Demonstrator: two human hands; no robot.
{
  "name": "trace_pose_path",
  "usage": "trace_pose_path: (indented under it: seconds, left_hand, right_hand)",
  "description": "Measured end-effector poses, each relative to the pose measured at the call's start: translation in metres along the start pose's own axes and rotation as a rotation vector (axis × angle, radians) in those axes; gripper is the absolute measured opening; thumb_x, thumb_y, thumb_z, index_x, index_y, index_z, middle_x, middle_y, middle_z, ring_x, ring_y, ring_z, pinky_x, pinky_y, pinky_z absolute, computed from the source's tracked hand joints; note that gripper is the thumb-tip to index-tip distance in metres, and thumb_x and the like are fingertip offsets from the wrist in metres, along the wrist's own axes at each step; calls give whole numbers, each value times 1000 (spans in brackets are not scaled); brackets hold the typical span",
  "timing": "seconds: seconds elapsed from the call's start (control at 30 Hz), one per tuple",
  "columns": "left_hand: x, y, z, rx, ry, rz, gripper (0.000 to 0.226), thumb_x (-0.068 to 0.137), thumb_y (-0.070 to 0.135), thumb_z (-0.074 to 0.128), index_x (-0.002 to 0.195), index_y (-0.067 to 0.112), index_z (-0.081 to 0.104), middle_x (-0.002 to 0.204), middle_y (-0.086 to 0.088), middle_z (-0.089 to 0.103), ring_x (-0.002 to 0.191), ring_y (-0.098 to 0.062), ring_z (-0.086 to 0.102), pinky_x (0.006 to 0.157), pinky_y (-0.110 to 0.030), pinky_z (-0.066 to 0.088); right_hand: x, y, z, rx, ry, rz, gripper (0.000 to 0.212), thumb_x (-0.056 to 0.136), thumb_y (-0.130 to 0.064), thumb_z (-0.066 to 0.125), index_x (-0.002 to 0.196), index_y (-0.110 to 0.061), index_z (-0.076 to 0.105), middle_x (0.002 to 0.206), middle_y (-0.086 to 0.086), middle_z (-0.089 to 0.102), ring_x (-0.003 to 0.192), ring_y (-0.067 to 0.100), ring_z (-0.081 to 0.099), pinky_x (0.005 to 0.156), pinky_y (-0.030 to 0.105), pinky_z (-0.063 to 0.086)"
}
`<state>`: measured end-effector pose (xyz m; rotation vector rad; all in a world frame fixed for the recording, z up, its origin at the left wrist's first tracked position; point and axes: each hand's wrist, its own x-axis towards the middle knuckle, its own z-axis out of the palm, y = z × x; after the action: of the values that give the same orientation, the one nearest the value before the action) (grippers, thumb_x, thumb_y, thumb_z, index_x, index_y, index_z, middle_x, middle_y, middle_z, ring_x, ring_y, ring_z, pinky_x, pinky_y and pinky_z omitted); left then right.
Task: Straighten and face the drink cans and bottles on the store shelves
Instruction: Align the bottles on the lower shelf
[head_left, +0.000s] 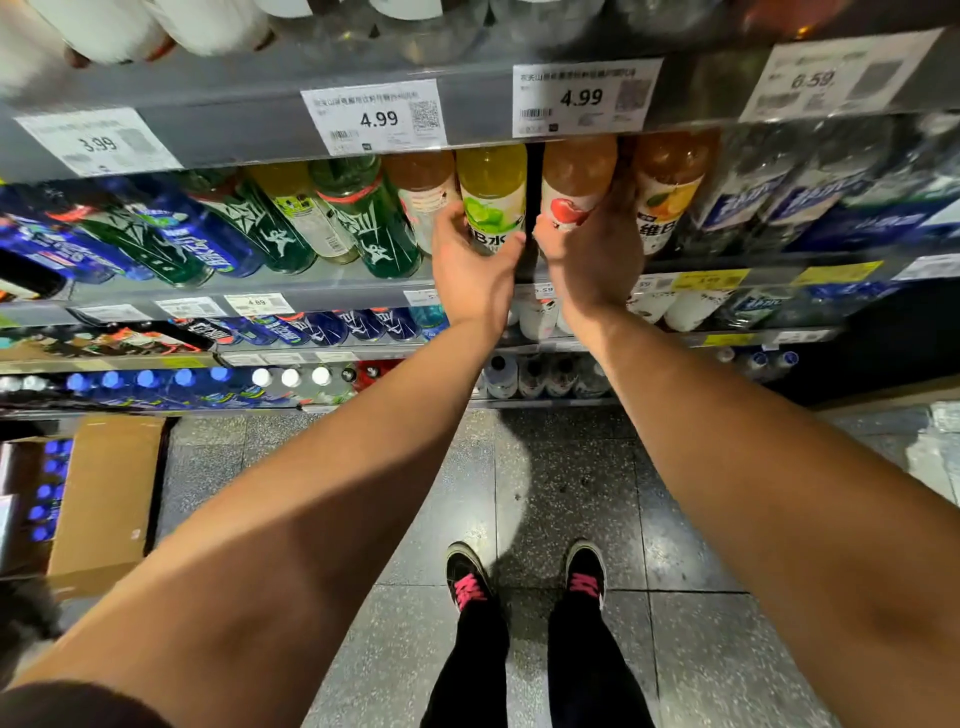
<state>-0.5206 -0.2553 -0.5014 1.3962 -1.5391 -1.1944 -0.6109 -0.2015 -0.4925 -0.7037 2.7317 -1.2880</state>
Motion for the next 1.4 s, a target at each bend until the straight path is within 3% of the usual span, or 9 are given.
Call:
trace_pose_path:
  seconds: [0.17,0.3,0.4,0.5,0.63,0.83,1.1,1.27,1.4]
  left_hand:
    - [-3,8,8,-18,-25,-41,67,71,15,87,127,9,51,118,-7,64,103,-19,61,97,-37,50]
    - [-6,10,8,24,21,-41,56,71,13,83,121,12,57,105,-2,65,91,-13,60,89,-30,51]
    - [-6,10,-4,24,193,-20,42,73,8,77,112,9,60,102,-1,62,89,-16,61,87,-31,51]
    - [1,11,-17,35,307,-27,45,75,10,77,115,7,57,114,-7,59,101,-22,60,86,-21,44]
    - [12,12,-26,52,296,-43,59,75,15,81,126,8,53,125,-6,60,113,-21,57,95,-23,42]
    - [24,9,-33,65,226,-29,64,73,17,82,129,8,53,123,-6,64,113,-20,61,100,-35,47]
    - [32,-1,-45,78,123,12,69,73,22,84,133,10,53,124,-3,67,112,-15,64,99,-31,50]
    - [34,-2,-44,78,120,-2,65,72,22,83,130,11,57,119,0,70,107,-14,67,97,-34,52]
    - [35,-3,-47,72,109,-6,62,71,21,83,127,12,58,115,1,70,103,-14,67,95,-36,53]
  right_hand:
    - [-11,4,1,-211,-1,-24,80,87,-46,66,146,0,37,150,22,40,113,39,62,79,42,56]
    - [-26,-6,0,-128,-10,67,71,89,-40,62,143,2,40,144,20,46,119,36,58,85,44,50]
    - [-45,-14,3,-124,-29,-79,56,89,-32,61,133,0,51,130,19,59,113,32,61,86,32,43]
    - [-50,-20,12,-109,-205,-101,62,94,-35,54,147,-9,34,140,14,52,125,27,53,98,32,44]
    - [-49,-31,22,-127,-228,-83,77,95,-36,55,155,-8,15,159,12,27,141,22,37,110,27,35]
    - [-41,-42,38,-29,-197,7,86,92,-35,62,154,-1,14,160,16,23,137,29,43,103,30,36]
    - [-22,-37,54,14,-135,-20,95,86,-44,71,149,9,22,153,25,34,138,34,42,110,31,30]
    - [-22,-41,55,55,-36,6,90,77,-40,76,143,7,37,140,23,51,119,37,57,94,41,48]
    - [-29,-35,52,49,14,-6,85,74,-38,76,136,9,42,128,24,57,110,38,60,84,39,48]
